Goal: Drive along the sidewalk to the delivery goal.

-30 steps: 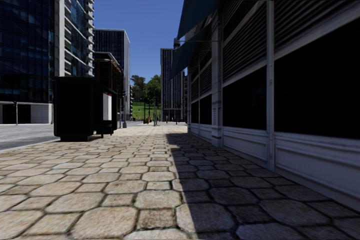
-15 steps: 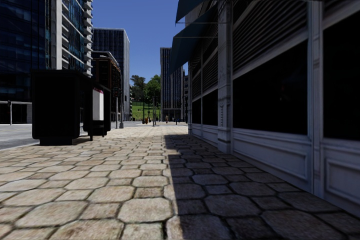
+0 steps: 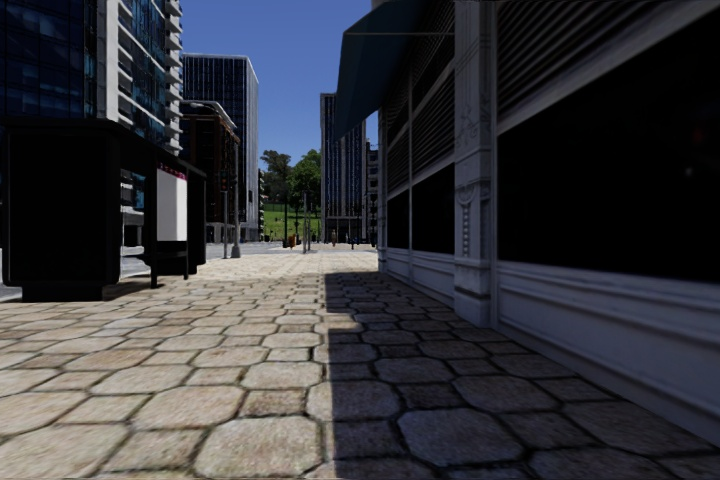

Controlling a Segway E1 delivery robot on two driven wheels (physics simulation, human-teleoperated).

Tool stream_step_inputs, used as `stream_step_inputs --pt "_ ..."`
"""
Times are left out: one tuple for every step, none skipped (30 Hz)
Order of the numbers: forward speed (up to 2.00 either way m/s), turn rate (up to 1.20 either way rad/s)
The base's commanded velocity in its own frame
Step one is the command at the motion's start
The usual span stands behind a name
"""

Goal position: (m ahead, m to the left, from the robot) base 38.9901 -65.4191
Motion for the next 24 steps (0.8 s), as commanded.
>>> stream_step_inputs --pt "2.0 0.0" --pt "2.0 0.0" --pt "2.0 0.0" --pt "2.0 0.0" --pt "2.0 0.0" --pt "2.0 0.0" --pt "2.0 0.0" --pt "2.0 0.0" --pt "2.0 0.0" --pt "2.0 0.0" --pt "2.0 0.0" --pt "2.0 0.0" --pt "2.0 0.0" --pt "2.0 0.0" --pt "2.0 0.0" --pt "2.0 0.0" --pt "2.0 0.0" --pt "2.0 0.0" --pt "2.0 0.0" --pt "2.0 0.0" --pt "2.0 0.0" --pt "2.0 0.0" --pt "2.0 0.0" --pt "2.0 0.0"
